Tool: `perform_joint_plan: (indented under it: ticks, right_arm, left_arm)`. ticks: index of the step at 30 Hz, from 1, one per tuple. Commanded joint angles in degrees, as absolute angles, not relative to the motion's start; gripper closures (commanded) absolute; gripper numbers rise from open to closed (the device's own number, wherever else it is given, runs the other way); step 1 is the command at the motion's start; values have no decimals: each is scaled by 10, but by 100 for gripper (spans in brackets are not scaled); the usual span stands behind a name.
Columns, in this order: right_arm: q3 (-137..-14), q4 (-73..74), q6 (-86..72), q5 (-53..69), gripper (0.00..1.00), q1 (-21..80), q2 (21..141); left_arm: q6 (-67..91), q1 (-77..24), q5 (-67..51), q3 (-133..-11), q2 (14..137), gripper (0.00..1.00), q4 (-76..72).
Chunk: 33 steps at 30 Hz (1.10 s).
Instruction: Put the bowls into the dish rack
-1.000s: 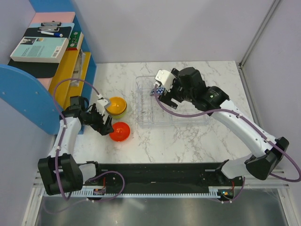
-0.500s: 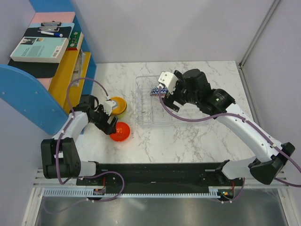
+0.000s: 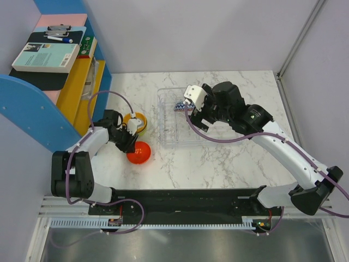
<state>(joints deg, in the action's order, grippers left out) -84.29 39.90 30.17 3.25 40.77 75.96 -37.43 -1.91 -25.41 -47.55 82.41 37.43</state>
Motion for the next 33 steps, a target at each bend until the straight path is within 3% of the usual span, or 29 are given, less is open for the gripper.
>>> perform_joint_plan:
  ticks: [1, 2, 3, 4, 12, 17, 24, 29, 33]
  right_arm:
    - [-843, 388, 294, 46, 2, 411, 737]
    - [-844, 386, 294, 47, 2, 411, 736]
    - [-844, 387, 293, 47, 2, 412, 736]
    - [-844, 387, 292, 48, 2, 411, 737]
    - [-842, 378, 267, 77, 3, 410, 744]
    - [-853, 367, 228, 128, 2, 395, 763]
    - [-850, 302, 88, 322, 3, 332, 801]
    - [-813, 167, -117, 588, 2, 263, 843]
    - [-757, -25, -275, 663, 2, 248, 867]
  left_arm:
    - [-367, -30, -244, -475, 834, 74, 361]
    - [-367, -31, -243, -473, 835, 82, 362]
    - [-367, -33, -241, -472, 834, 97, 362]
    - [-367, -33, -242, -472, 834, 98, 361]
    - [-374, -34, -252, -493, 758, 98, 414]
    - [-378, -33, -317, -574, 670, 98, 476]
    - [-360, -45, -488, -649, 623, 98, 463]
    - [-299, -98, -454, -655, 656, 98, 338]
    - [-269, -112, -443, -657, 685, 98, 266]
